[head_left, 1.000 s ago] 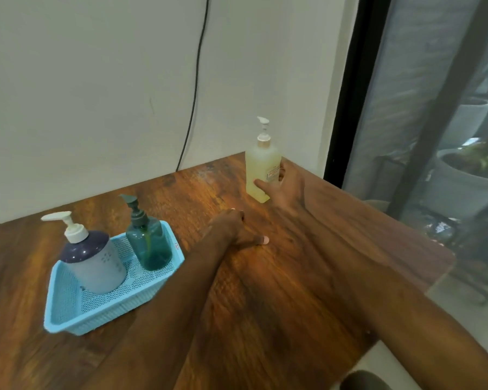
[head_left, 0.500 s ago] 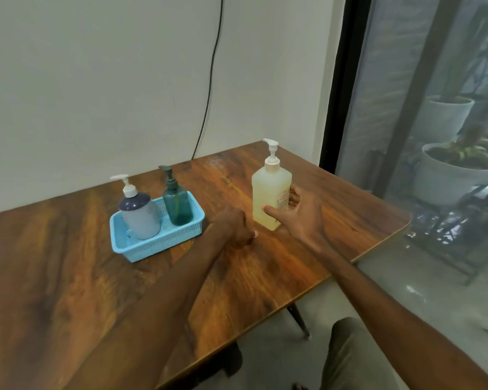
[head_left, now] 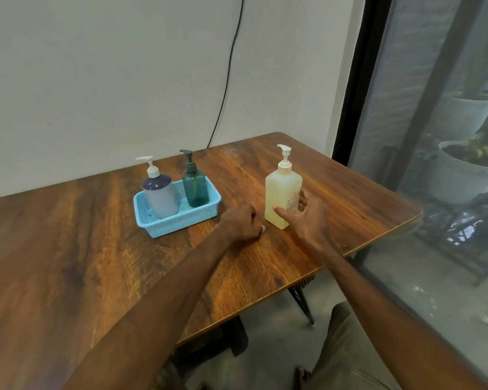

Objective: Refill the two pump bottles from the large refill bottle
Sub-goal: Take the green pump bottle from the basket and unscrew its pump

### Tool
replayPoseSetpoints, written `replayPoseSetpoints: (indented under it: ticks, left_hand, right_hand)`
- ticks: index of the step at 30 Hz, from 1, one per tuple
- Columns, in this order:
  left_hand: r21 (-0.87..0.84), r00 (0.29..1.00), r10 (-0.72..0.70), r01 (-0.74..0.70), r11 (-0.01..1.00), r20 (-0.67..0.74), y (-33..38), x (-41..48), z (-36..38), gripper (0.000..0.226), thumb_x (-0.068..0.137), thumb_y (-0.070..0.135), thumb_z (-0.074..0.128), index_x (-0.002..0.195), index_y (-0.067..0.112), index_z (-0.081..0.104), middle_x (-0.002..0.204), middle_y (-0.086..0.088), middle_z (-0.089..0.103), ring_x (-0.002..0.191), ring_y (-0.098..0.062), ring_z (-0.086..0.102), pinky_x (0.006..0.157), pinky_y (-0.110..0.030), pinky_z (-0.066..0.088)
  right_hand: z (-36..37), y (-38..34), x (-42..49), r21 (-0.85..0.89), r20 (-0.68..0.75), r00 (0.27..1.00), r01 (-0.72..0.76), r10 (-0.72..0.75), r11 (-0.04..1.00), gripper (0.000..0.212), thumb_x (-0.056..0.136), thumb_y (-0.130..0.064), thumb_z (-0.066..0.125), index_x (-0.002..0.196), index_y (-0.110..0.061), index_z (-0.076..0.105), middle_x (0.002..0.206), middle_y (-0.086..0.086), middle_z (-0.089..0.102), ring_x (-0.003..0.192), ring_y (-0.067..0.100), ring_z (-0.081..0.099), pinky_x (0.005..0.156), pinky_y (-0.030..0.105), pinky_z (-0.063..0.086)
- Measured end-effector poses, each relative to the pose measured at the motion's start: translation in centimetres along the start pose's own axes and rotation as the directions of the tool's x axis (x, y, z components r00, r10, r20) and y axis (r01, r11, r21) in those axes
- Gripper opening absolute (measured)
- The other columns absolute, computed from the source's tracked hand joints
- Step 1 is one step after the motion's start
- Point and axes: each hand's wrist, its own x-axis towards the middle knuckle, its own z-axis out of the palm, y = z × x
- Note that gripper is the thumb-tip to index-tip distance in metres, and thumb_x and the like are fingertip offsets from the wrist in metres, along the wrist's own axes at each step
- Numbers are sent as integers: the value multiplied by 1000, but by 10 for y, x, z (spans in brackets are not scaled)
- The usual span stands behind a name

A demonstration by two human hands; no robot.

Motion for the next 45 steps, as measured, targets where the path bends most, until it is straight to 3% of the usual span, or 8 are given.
replayPoseSetpoints:
  ticks: [11,15,19,24,28,30,37,45]
  left_hand:
    - [-22,1000,22,-22,1000,-16,-6,2,1,70,90,58,71,148,22,53,147,-4,58,130,-26,58,108,-46,50]
    - [-41,999,41,-41,998,-4,-6,-5,-3,67,90,55,72,145,21,54,143,-4,60,125,-26,60,105,-46,53]
    - [-106,996,78,-82,991,-41,-18,-25,-10,34,90,43,77,115,21,67,109,0,72,95,-16,67,89,-40,61]
    - [-158,928,7,-70,985,-372,-44,-78,-21,20,101,39,58,105,24,71,99,7,72,87,-10,66,80,-34,58]
    - [-58,775,45,-104,993,-631,-83,-98,-12,17,100,30,65,110,17,70,109,-1,71,98,-20,65,82,-36,54]
    - [-34,719,21,-62,998,-695,-99,-98,-9,20,95,23,73,111,13,70,112,-6,73,103,-25,67,90,-41,56]
    - [-87,827,-29,-24,996,-561,-121,-85,-12,35,103,25,59,137,14,59,138,-8,66,126,-28,61,113,-43,41]
    - [-132,813,-50,-33,991,-580,-126,-75,-10,25,103,20,59,127,15,64,129,-7,71,117,-25,65,109,-40,43]
  right_hand:
    - [18,11,11,-82,-71,997,-47,41,996,89,59,-77,70,134,-34,50,130,-8,66,111,11,66,84,48,59]
    - [14,-12,-12,-23,-138,988,-79,76,997,84,67,-56,82,138,-28,47,134,-5,62,117,14,60,91,47,57]
    - [20,-48,-43,53,-244,968,67,-52,996,61,79,-27,82,132,-23,51,135,-8,54,124,10,51,99,37,51]
    - [55,-86,-59,122,-72,965,261,-254,958,33,88,-20,75,119,-23,63,126,-12,60,116,2,57,93,29,56]
    - [91,-116,-47,155,87,983,147,-162,977,38,89,-25,76,123,-27,60,125,-14,62,99,-1,60,80,10,54]
    - [113,-125,-32,151,159,980,96,-120,984,47,88,-30,76,129,-28,53,125,-15,58,104,3,60,85,11,52]
    - [180,-139,31,-57,287,957,71,-52,996,96,80,-46,80,153,-17,26,156,8,40,140,26,43,113,36,35]
    - [205,-126,58,-10,220,972,92,-87,996,54,78,-42,83,121,-22,56,121,-1,65,108,18,64,92,25,48]
